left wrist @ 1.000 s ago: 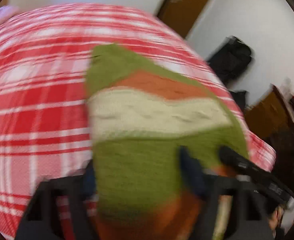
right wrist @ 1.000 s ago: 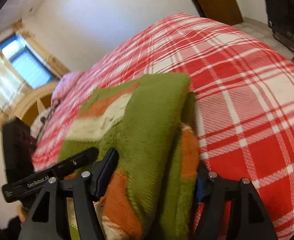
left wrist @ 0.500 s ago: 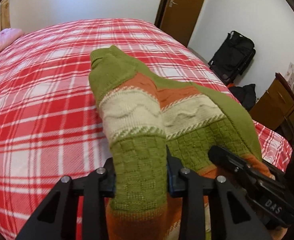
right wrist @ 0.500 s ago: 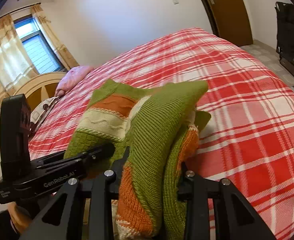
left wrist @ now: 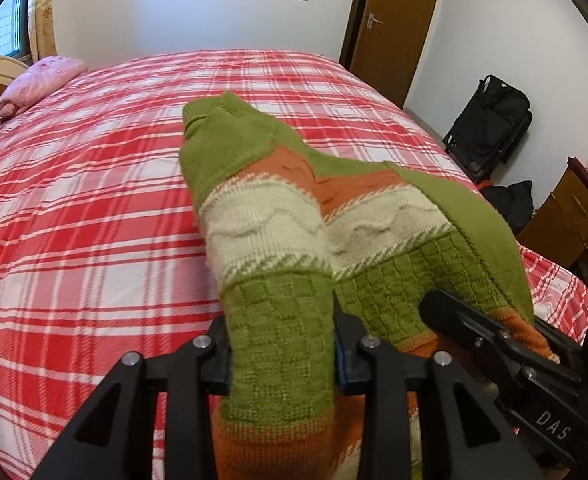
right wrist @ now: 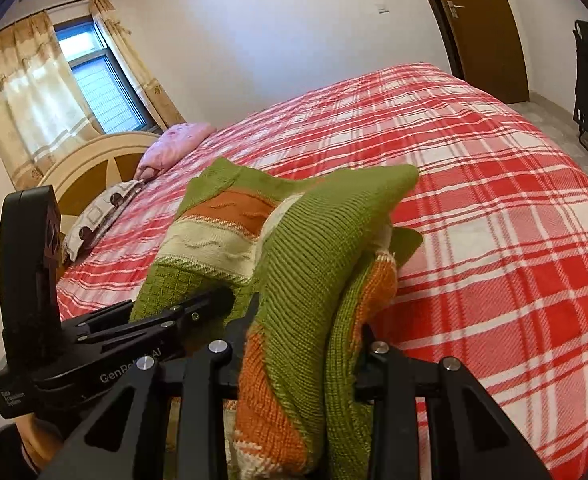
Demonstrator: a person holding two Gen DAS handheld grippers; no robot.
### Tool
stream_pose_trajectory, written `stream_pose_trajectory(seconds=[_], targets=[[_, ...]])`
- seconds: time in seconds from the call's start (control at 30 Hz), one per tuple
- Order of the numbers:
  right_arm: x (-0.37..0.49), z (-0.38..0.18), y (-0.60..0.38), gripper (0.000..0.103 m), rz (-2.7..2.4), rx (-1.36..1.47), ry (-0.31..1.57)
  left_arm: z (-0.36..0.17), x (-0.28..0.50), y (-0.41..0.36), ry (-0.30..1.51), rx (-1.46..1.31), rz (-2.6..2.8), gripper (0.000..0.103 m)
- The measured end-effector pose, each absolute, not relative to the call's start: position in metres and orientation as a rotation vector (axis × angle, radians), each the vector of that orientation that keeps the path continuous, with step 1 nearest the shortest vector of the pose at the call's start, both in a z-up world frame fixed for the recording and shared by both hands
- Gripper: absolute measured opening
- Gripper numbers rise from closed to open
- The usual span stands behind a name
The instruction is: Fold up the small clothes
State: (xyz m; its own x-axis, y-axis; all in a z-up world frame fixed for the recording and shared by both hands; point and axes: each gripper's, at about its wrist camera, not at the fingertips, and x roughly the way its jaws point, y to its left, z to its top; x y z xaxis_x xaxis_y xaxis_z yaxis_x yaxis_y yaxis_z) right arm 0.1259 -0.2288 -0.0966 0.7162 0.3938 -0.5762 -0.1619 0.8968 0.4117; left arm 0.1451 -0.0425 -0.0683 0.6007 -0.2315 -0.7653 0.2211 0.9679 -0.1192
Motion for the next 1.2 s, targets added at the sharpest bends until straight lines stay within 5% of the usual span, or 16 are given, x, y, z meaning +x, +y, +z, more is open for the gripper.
stream_pose_trajectory(seconds=[0.33, 0.67, 1.07, 1.2], targets=[[0.080, -0.080, -0.224, 0.033, 0.224, 0.384, 0.619, -0.057, 0.128, -0.047, 0.842, 0.027, -0.317, 0.035], [0.038, -0.066, -0.294, 0.033, -0.013, 0.437, 0.497, -0.042, 0.120, -0.130, 0.737, 0.120, -0.543, 0.035], [0.052, -0.119, -0.379, 0.033, -0.237, 0.539, 0.568, -0.091, 0.153, -0.237, 0.805, 0.273, -0.658, 0.035], [0.057, -0.137, -0.396, 0.035, -0.239, 0.612, 0.606, -0.101, 0.160, -0.235, 0.837, 0.285, -0.633, 0.050]])
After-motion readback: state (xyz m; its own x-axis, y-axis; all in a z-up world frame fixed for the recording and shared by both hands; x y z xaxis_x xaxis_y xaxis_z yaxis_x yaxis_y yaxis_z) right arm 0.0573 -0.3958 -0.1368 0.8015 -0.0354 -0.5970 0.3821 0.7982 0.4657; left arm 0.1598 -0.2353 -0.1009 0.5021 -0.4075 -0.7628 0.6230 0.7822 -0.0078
